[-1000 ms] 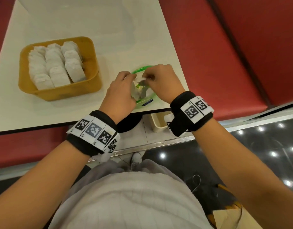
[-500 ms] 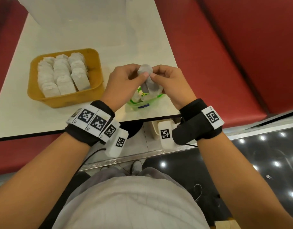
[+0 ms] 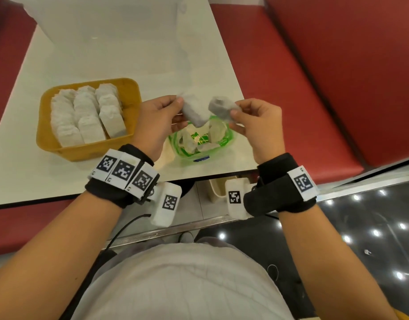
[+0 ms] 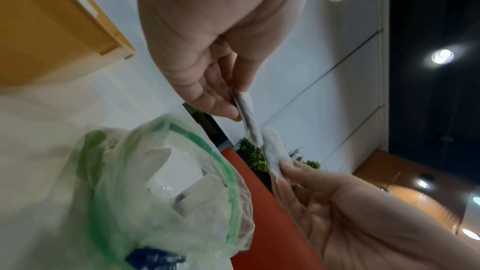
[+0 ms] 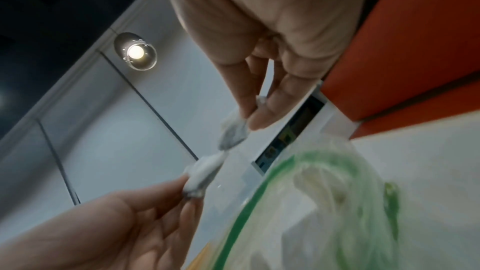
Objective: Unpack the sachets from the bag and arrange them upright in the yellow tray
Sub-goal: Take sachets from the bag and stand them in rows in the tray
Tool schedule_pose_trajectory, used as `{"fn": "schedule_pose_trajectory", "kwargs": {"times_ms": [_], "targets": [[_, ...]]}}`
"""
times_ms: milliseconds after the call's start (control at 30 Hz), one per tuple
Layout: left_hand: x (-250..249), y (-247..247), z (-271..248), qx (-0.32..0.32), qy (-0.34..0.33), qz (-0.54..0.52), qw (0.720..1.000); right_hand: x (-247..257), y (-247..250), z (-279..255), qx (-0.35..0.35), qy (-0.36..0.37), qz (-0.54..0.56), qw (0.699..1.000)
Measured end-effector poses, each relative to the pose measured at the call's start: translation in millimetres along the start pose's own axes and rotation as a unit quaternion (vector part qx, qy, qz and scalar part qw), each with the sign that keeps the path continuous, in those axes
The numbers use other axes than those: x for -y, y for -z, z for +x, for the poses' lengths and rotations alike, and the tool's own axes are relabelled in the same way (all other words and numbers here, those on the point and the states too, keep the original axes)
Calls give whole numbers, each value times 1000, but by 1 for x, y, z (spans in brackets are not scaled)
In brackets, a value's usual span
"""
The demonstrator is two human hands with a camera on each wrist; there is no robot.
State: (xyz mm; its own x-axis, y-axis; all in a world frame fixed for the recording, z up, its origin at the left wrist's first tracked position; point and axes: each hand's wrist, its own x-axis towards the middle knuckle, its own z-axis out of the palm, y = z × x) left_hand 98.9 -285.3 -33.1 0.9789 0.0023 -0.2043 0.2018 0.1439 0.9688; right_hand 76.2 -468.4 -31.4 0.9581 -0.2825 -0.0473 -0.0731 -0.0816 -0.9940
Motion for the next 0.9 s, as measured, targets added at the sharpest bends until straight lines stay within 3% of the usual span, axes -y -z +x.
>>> {"fn": "schedule_pose_trajectory", "kwargs": {"times_ms": [100, 267, 333, 433, 500, 600, 767, 900], "targets": [[-7, 11, 6, -9, 6, -7, 1000, 6, 9, 10, -6, 63, -135, 989], [-17, 23, 7, -1, -7, 22, 1000, 28, 12, 10, 107, 89, -207, 968], [-19, 26, 6, -8, -40, 57, 998, 34, 12, 10, 114, 131, -285, 943], [-20, 30, 5, 9, -31, 46, 998, 42, 9, 12, 93, 184, -368, 906], [-19, 33, 6, 3, -30, 39, 999, 49, 7, 10, 100, 188, -363, 907], [-19, 34, 4, 8, -46, 50, 998, 60, 2, 2, 162, 186, -319, 915], [-23, 31, 3, 70, -23, 12, 997, 67, -10, 5, 200, 220, -405, 865], [-24, 27, 2, 78, -14, 27, 997, 73, -22, 3, 262, 200, -336, 882]]}}
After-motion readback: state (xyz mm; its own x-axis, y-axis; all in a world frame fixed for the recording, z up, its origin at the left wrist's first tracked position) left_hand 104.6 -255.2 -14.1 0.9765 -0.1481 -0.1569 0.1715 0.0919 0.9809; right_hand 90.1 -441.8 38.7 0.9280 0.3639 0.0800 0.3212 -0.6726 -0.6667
